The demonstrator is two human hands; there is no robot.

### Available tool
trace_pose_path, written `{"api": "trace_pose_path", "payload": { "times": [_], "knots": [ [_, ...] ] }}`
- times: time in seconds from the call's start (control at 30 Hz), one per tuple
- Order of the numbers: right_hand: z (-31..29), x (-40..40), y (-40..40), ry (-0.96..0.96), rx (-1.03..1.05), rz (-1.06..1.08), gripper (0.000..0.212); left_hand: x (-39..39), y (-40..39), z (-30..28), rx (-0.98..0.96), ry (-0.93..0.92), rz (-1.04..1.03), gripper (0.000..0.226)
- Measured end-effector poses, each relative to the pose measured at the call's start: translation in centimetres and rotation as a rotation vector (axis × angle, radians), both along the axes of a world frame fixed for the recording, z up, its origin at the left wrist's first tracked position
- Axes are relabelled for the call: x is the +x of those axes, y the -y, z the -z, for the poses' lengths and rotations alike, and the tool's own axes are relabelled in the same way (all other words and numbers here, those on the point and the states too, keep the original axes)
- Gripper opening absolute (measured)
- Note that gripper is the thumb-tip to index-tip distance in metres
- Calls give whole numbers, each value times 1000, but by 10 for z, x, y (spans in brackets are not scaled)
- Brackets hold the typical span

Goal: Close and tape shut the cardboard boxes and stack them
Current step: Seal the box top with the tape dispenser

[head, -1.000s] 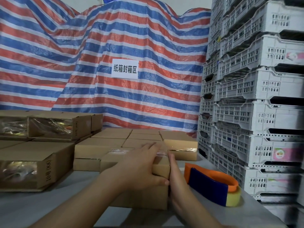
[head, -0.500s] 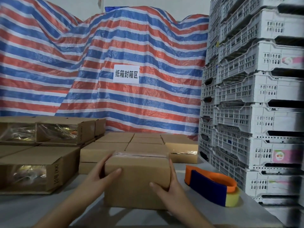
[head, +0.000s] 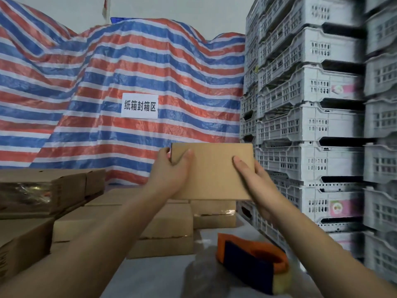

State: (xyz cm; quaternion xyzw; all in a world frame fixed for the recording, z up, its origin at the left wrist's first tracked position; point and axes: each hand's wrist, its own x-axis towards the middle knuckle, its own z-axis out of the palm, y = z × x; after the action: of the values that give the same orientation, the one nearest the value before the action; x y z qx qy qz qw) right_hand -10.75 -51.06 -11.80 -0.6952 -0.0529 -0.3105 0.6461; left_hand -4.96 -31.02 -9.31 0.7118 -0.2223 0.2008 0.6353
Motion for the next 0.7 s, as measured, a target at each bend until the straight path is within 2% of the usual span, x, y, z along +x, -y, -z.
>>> {"api": "trace_pose_path", "payload": {
  "times": [0.1, 0.23, 0.37, 0.43, 0.5, 0.53, 0.6, 0.7],
  "knots": [
    [-9, 20, 41, -159, 31, 95, 79, 32, 39, -6, 68, -92, 61, 39],
    [-1, 49, 74, -382, 80, 111, 66, 64, 73, 13, 249, -158, 99, 46],
    [25, 76, 97, -653, 54, 97, 56, 91, 92, 44, 583, -171, -67, 50],
    [39, 88, 105, -748, 48, 80, 57, 101, 92, 55, 799, -63, -183, 40],
    [52, 100, 108, -791, 35, 60, 47, 111, 91, 65, 989, 40, -242, 30],
    [58, 105, 108, -783, 35, 59, 37, 116, 90, 71, 1042, 33, -216, 31],
    [68, 115, 105, -744, 50, 61, 22, 127, 86, 83, 1060, -69, -114, 32],
    [74, 122, 98, -741, 62, 55, 19, 134, 79, 90, 1008, -118, -69, 28]
  ]
}}
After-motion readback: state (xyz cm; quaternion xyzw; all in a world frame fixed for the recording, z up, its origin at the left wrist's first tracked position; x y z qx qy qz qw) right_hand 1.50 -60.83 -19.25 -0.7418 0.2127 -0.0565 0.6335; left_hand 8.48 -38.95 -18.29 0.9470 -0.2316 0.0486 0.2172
